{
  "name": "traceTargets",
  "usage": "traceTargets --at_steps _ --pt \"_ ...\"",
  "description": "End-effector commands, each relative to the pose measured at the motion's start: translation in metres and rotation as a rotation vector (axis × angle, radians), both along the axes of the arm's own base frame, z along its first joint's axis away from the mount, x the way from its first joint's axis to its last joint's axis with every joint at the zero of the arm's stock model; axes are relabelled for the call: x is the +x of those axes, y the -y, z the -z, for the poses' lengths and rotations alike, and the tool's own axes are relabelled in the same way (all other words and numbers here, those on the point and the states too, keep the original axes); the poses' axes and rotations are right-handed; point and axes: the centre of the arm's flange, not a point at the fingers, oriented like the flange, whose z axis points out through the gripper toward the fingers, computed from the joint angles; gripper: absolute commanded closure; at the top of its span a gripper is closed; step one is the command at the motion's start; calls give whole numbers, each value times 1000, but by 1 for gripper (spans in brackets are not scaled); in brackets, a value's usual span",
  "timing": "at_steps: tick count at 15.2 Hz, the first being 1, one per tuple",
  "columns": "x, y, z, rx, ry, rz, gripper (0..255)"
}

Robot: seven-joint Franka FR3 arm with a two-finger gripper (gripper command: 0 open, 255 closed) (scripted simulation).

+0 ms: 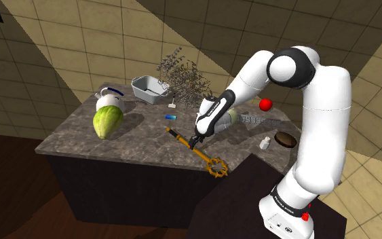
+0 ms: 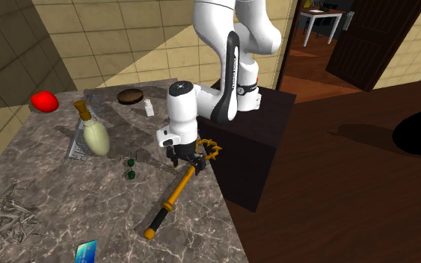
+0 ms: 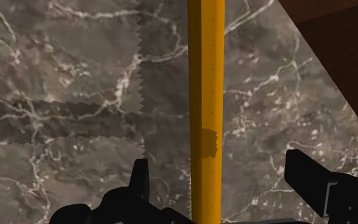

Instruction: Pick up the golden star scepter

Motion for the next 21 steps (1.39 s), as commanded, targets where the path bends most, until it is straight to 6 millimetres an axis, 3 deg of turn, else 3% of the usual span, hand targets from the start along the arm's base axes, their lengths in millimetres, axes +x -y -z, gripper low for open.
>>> traceTargets --at_steps 1,7,9,10,19,21 --pt "2 0 11 2 2 -3 0" --pt "2 0 46 2 2 -3 0" --pt "2 0 46 2 2 -3 0" --pt "2 1 45 2 2 -3 255" --pt "2 0 46 2 2 -3 255" --pt "2 0 35 2 2 -3 255"
